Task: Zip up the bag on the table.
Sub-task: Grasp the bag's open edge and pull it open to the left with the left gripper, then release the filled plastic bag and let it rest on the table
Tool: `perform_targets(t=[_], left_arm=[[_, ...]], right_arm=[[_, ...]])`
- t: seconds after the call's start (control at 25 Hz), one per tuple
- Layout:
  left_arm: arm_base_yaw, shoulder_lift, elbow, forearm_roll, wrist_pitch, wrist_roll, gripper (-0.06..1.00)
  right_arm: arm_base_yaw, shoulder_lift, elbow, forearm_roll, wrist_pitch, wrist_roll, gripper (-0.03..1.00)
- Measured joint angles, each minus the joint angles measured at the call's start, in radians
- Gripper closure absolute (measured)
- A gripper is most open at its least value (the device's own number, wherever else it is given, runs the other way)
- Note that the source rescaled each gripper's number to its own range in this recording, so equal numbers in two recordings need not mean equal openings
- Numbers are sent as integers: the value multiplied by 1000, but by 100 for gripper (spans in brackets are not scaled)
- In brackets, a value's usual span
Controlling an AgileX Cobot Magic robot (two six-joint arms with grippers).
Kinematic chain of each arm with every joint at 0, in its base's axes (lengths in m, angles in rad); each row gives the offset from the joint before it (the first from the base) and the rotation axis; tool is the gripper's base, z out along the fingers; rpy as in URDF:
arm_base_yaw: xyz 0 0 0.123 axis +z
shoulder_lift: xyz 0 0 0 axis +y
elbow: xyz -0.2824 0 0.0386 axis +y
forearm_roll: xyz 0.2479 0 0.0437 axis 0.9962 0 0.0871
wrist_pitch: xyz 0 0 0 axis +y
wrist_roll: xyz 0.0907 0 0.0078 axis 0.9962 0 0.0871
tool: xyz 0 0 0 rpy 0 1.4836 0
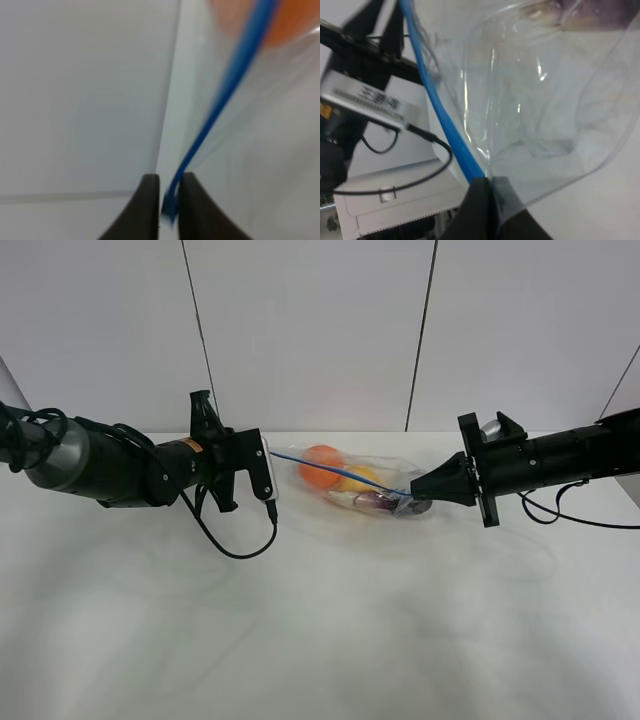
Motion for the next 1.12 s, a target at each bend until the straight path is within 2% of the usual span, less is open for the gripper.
perform_targets(t=[0.08,0.2,0.28,0.32,0.44,0.6,0.68,0.84,0.96,1.12], left_arm=[[11,0,0,2,-11,-68,65],[13,0,0,32,-22,-206,22],[13,0,0,49,-35,-283,6],[14,0,0,51,-38,-310,2],[31,0,0,59,-32,-338,-3],[93,0,0,60,-45,-378,-5],[124,0,0,60,-76,-437,-5],[176,-4,0,45,-110,-632,-5],[197,-23,0,31,-55,-778,-5],[237,-51,-51,31,178,-870,-5]], right_arm=[[-3,0,0,-10,1,0,97],[-3,0,0,-12,2,0,97],[-3,0,0,-13,2,0,97],[-3,0,0,-13,2,0,97],[-3,0,0,-13,4,0,97],[-3,0,0,-14,5,0,97],[-3,0,0,-14,6,0,97],[-3,0,0,-14,6,0,97],[-3,0,0,-14,6,0,97],[-3,0,0,-14,6,0,97]])
